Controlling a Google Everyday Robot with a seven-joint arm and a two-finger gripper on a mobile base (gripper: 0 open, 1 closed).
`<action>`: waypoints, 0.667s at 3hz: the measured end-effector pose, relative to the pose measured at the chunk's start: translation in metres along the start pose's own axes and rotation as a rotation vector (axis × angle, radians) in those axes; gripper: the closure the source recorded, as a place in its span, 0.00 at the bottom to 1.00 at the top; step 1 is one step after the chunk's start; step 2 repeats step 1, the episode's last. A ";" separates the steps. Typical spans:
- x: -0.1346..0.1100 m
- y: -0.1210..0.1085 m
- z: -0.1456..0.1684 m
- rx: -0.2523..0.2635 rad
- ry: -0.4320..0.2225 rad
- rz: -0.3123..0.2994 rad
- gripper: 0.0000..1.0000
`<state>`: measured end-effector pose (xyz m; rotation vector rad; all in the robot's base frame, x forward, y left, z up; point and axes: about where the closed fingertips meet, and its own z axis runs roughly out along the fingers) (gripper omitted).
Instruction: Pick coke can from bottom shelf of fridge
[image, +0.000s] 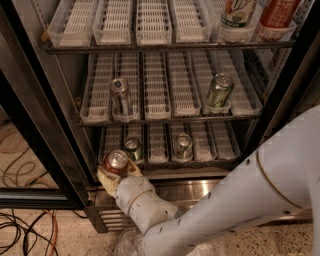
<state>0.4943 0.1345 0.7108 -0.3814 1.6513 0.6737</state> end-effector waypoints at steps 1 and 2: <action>-0.001 0.002 -0.002 -0.003 -0.001 -0.001 1.00; -0.001 0.002 -0.002 -0.003 -0.001 -0.001 1.00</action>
Offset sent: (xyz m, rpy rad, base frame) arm 0.0000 0.0000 0.0000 0.0000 0.0000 0.0000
